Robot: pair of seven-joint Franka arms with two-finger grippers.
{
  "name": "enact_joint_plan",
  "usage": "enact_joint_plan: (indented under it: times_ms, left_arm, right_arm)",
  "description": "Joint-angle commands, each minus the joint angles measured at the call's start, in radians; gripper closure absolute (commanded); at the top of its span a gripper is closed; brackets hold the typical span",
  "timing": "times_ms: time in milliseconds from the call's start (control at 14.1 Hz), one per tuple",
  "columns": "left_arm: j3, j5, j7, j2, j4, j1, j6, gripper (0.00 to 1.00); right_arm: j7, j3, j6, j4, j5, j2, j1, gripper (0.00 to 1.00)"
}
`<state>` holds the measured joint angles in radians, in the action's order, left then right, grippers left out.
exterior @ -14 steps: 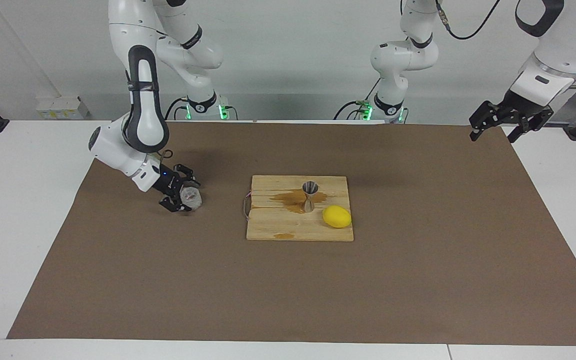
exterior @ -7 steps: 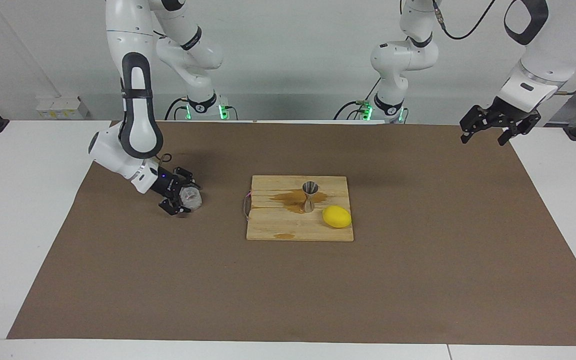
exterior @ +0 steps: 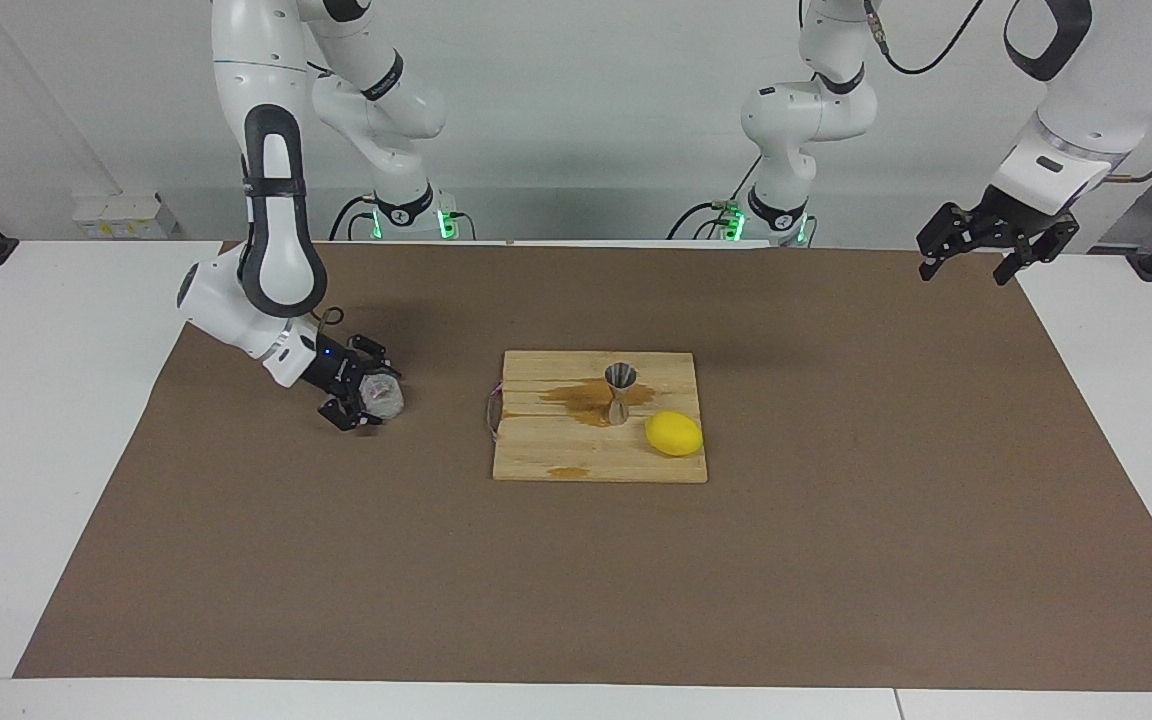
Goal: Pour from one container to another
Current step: 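Close the right gripper around the small white cup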
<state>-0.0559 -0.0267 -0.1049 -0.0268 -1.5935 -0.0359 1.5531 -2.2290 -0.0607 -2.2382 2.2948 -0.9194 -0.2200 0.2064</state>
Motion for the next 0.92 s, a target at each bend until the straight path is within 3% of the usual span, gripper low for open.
enact_joint_plan:
  times_ms: [0, 71, 569, 853]
  left_arm:
    - [0.007, 0.025, -0.004, -0.01, -0.003, 0.034, 0.009, 0.0]
    - [0.007, 0.021, -0.004, -0.012, -0.006, 0.034, 0.007, 0.0]
    - [0.005, 0.039, 0.021, 0.002, -0.019, 0.068, 0.002, 0.0]
    - [0.007, 0.039, 0.024, -0.03, -0.068, 0.057, 0.028, 0.0]
  right_arm:
    - [-0.012, -0.01, -0.001, -0.001, -0.019, -0.004, 0.001, 0.37]
    - [-0.011, -0.01, -0.001, -0.001, -0.019, -0.002, 0.001, 0.41]
    - [0.02, -0.011, -0.011, -0.006, -0.019, 0.021, -0.028, 0.41]
    - [0.083, -0.011, -0.017, -0.011, -0.019, 0.042, -0.067, 0.43]
